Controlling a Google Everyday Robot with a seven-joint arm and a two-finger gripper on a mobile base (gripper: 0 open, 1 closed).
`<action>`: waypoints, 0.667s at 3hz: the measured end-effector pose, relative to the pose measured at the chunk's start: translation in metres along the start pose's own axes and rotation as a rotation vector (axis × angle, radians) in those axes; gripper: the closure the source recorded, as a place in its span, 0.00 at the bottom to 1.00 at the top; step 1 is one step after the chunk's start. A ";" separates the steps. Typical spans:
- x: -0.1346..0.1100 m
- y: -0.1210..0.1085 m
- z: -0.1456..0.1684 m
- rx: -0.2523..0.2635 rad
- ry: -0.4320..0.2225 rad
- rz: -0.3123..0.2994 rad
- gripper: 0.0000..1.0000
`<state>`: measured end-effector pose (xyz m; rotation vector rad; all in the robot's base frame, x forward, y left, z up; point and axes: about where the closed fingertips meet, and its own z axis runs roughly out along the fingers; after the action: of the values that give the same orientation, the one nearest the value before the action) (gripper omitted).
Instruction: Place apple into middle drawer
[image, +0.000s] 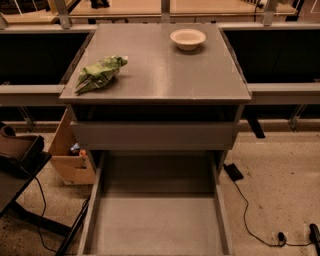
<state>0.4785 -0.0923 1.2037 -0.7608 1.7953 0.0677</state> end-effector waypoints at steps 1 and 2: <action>0.000 0.000 0.000 0.000 0.000 0.000 1.00; 0.000 0.000 0.000 0.000 0.000 0.000 1.00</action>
Offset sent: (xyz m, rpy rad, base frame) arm 0.0162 0.0088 -0.0093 0.0467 0.0022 0.0113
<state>0.4785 -0.0922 1.2036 -0.7607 1.7953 0.0680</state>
